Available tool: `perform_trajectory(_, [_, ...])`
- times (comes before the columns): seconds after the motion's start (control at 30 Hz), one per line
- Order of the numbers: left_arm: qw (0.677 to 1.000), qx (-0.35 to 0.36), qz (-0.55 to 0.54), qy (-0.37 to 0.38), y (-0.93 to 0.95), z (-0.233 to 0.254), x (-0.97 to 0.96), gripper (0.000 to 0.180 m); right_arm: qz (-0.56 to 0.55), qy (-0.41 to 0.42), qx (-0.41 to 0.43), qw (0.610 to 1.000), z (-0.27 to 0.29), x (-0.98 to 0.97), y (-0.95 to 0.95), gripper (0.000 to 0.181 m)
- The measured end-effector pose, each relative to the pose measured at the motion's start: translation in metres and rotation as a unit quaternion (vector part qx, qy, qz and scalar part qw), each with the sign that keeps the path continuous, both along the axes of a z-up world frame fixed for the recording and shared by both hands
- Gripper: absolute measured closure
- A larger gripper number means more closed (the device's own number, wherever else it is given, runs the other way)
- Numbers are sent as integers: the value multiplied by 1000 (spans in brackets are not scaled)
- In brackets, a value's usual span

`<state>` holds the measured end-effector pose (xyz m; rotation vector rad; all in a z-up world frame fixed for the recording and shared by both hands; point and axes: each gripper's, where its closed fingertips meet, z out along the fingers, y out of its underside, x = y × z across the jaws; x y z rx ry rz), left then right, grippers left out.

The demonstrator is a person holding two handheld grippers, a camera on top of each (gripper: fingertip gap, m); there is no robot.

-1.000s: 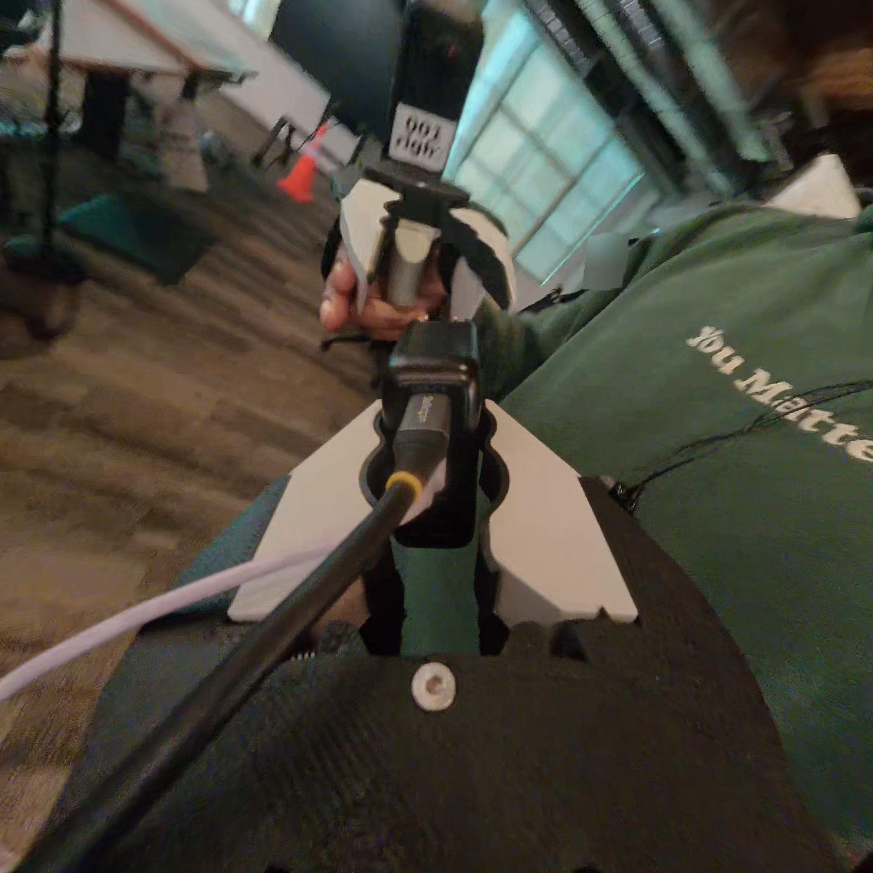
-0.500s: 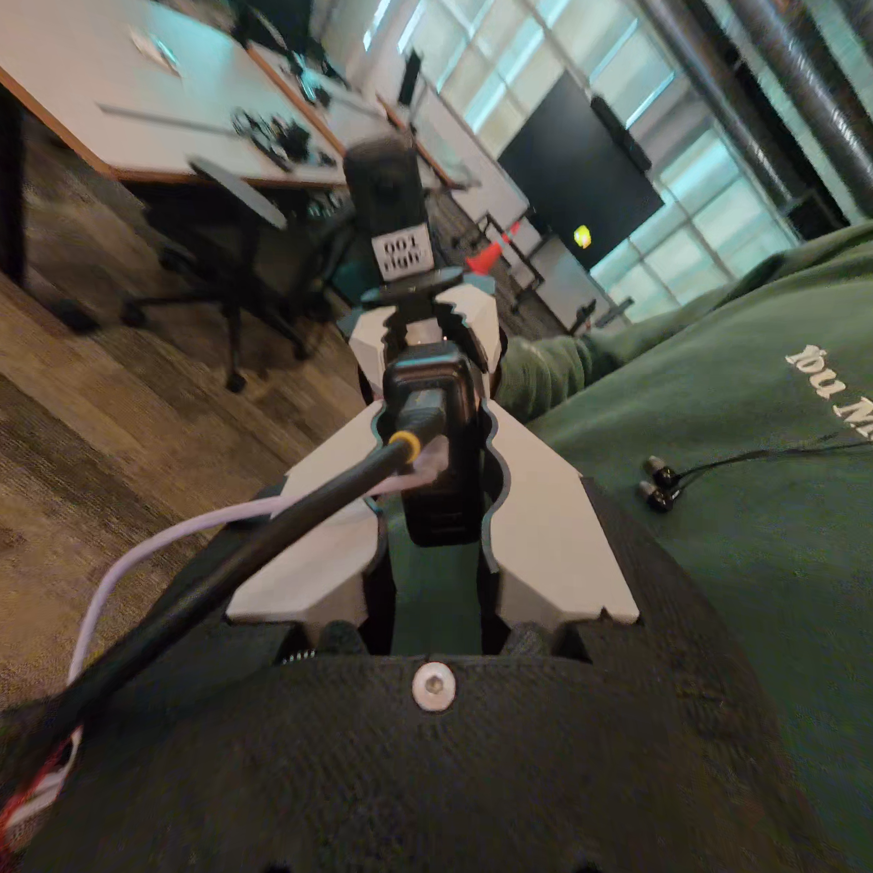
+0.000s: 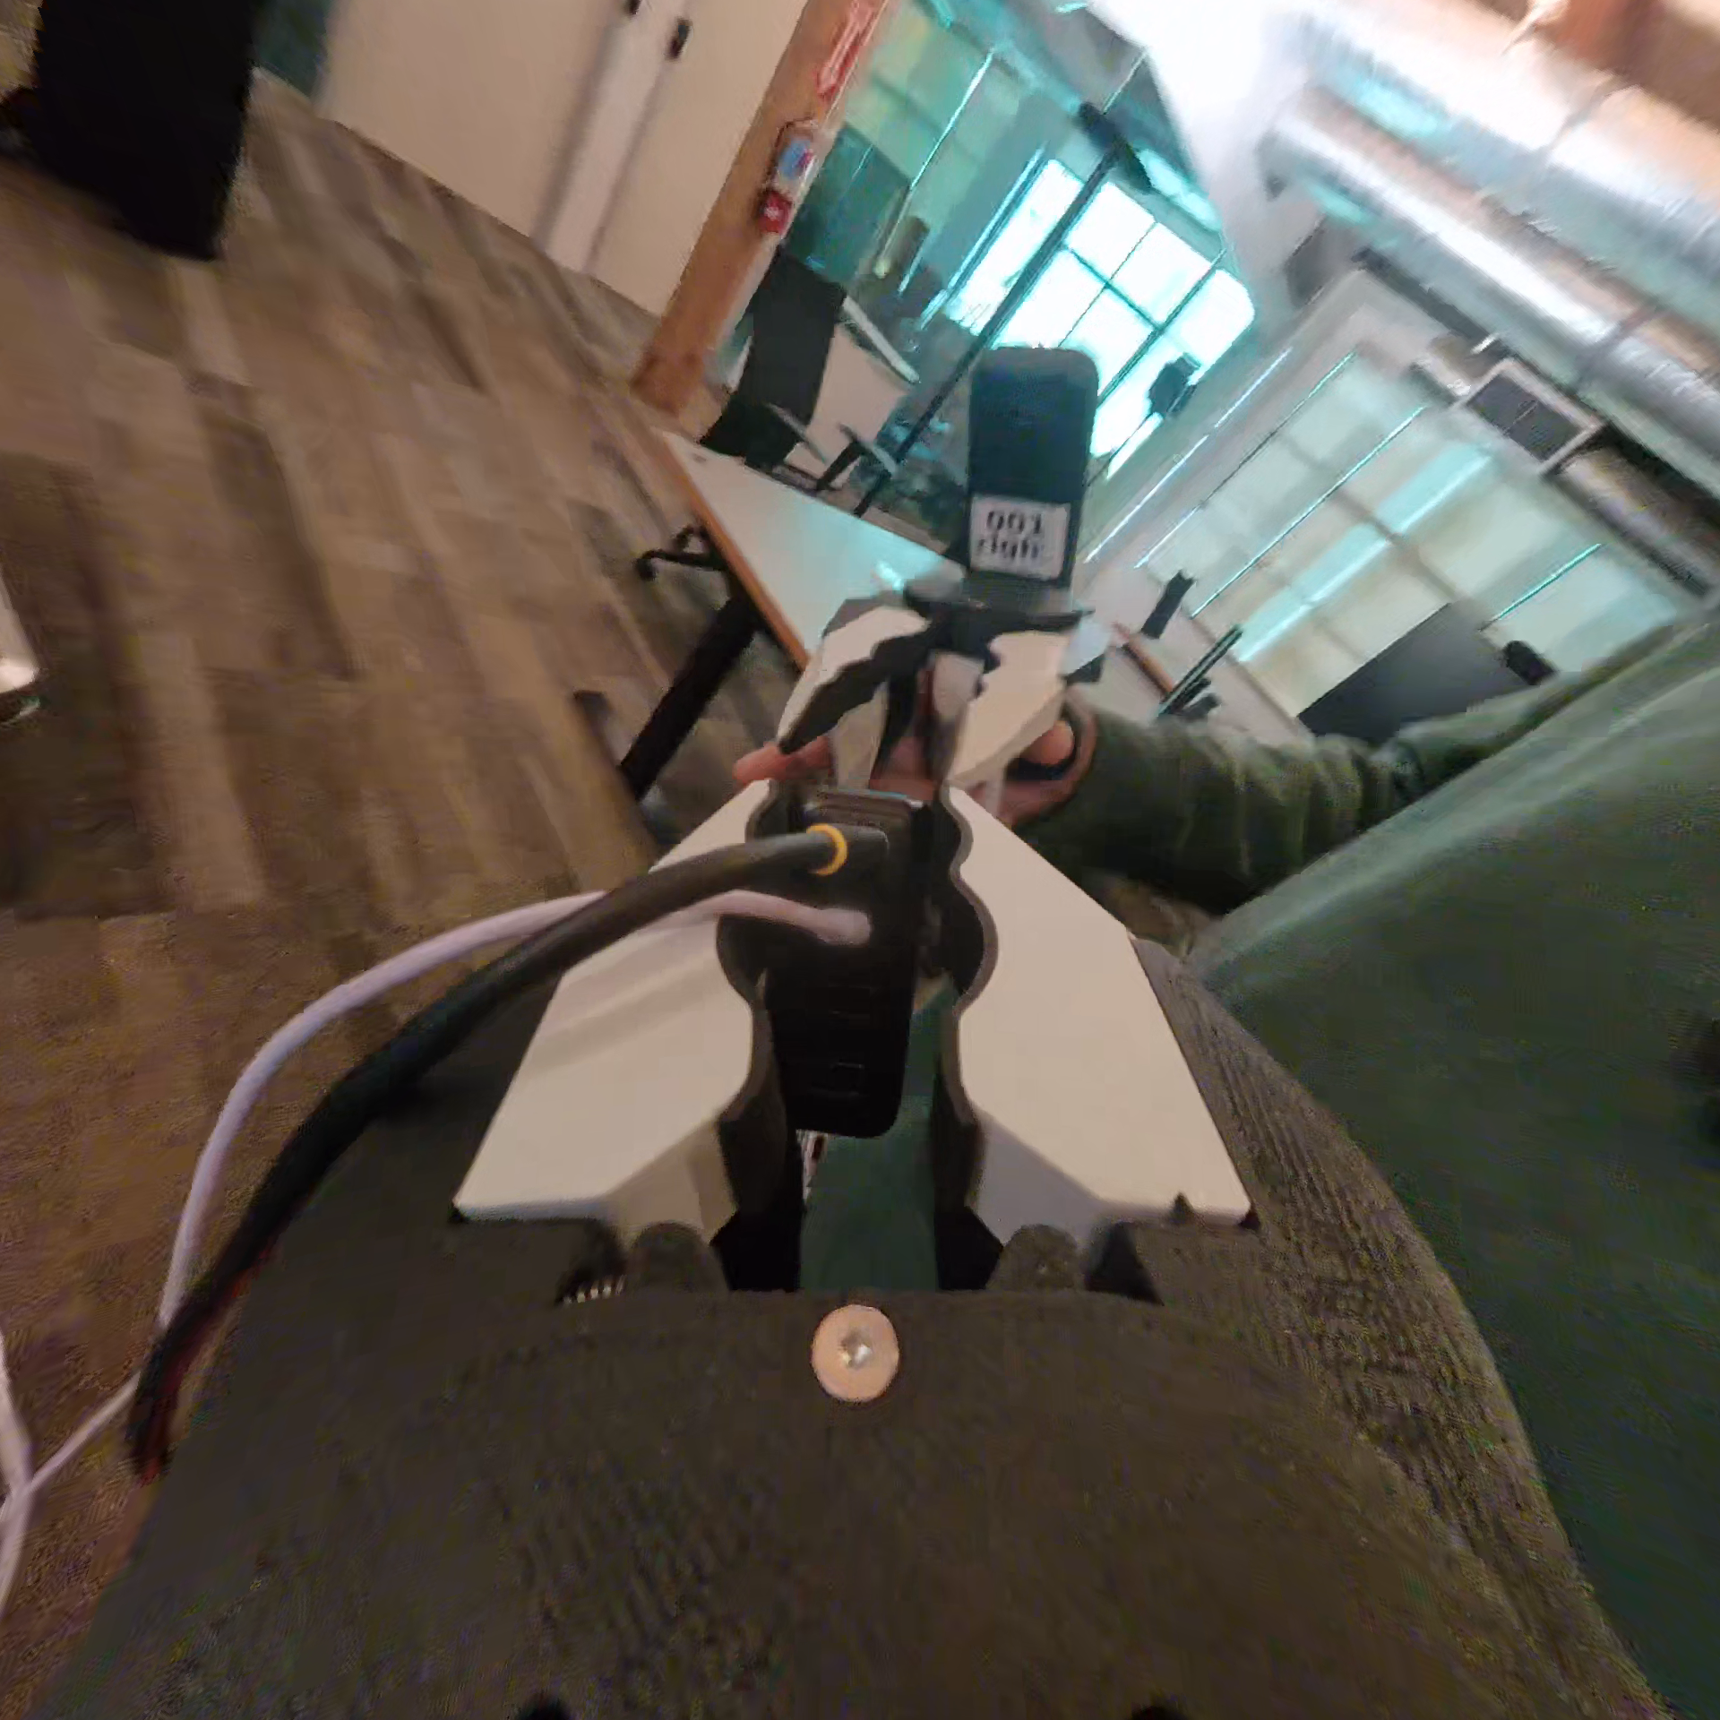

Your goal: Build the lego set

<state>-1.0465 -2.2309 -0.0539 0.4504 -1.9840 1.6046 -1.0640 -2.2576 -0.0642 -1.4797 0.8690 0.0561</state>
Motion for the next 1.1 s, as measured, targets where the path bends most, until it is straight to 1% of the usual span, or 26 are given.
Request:
perform_trajectory(0.03, [1000, 20, -2, -16, 6, -1, 14, 151, 39, -8, -40, 998, -4, 13, 8, 123])
perform_trajectory(0.1, [996, 59, -7, -60, 15, 1, 42, 151, 132, -26, -112, 985, -12, 41, 31, 107])
perform_trajectory(0.13, [995, 74, -10, -72, 17, 3, 56, 151, 179, -36, -132, 974, -16, 56, 46, 106])
perform_trajectory(0.17, [993, 85, -11, -79, 17, 6, 71, 151, 220, -53, -142, 964, -18, 69, 63, 117])
perform_trajectory(0.2, [992, 94, -11, -86, 17, 9, 86, 151, 256, -65, -153, 952, -21, 82, 79, 142])
perform_trajectory(0.23, [990, 104, -9, -98, 17, 12, 103, 151, 280, -72, -167, 943, -25, 98, 89, 141])
perform_trajectory(0.27, [987, 113, 2, -115, 20, 17, 123, 151, 279, -79, -151, 945, -21, 120, 96, 142])
perform_trajectory(0.3, [987, 109, 24, -118, 25, 25, 145, 150, 273, -87, -87, 954, -4, 143, 100, 143])
perform_trajectory(0.33, [988, 101, 44, -109, 31, 35, 168, 150, 275, -69, 0, 959, 18, 164, 100, 144])
perform_trajectory(0.37, [988, 99, 64, -104, 38, 41, 190, 147, 280, -47, 79, 956, 38, 187, 97, 144])
perform_trajectory(0.4, [986, 94, 91, -103, 46, 47, 213, 136, 280, -28, 133, 950, 50, 212, 93, 145])
perform_trajectory(0.43, [985, 74, 122, -95, 55, 58, 235, 125, 275, -18, 171, 946, 57, 239, 92, 145])
perform_trajectory(0.5, [984, 13, 170, -59, 71, 78, 270, 126, 291, 23, 252, 923, 69, 283, 93, 145])
perform_trajectory(0.53, [979, -6, 199, -44, 81, 79, 287, 124, 301, 47, 286, 909, 72, 302, 98, 146])
perform_trajectory(0.6, [962, -37, 270, -22, 102, 70, 317, 119, 323, 92, 317, 887, 67, 338, 117, 146])
perform_trajectory(0.67, [937, -70, 343, 2, 127, 60, 343, 117, 355, 137, 324, 866, 59, 366, 144, 148])
perform_trajectory(0.7, [921, -77, 382, 10, 141, 53, 355, 117, 371, 147, 312, 862, 55, 375, 160, 148])
perform_trajectory(0.77, [899, -70, 431, 26, 165, 37, 376, 124, 412, 171, 295, 845, 52, 387, 192, 149])
perform_trajectory(0.8, [885, -79, 457, 26, 179, 36, 387, 138, 433, 176, 285, 837, 51, 391, 209, 148])
perform_trajectory(0.87, [849, -136, 511, 9, 219, 49, 408, 156, 464, 186, 272, 822, 48, 400, 241, 149])
perform_trajectory(0.9, [839, -154, 522, 1, 238, 55, 416, 164, 474, 193, 268, 816, 47, 407, 257, 149])
perform_trajectory(0.93, [837, -152, 525, -10, 254, 58, 425, 171, 485, 191, 263, 812, 46, 415, 274, 149])
perform_trajectory(0.97, [840, -136, 524, -21, 269, 59, 434, 175, 495, 182, 253, 811, 46, 423, 290, 149])
perform_trajectory(1.03, [857, -92, 505, -40, 297, 63, 455, 175, 522, 141, 224, 811, 46, 440, 321, 149])
perform_trajectory(1.1, [880, -49, 467, -66, 323, 71, 476, 176, 557, 73, 176, 808, 48, 455, 353, 148])
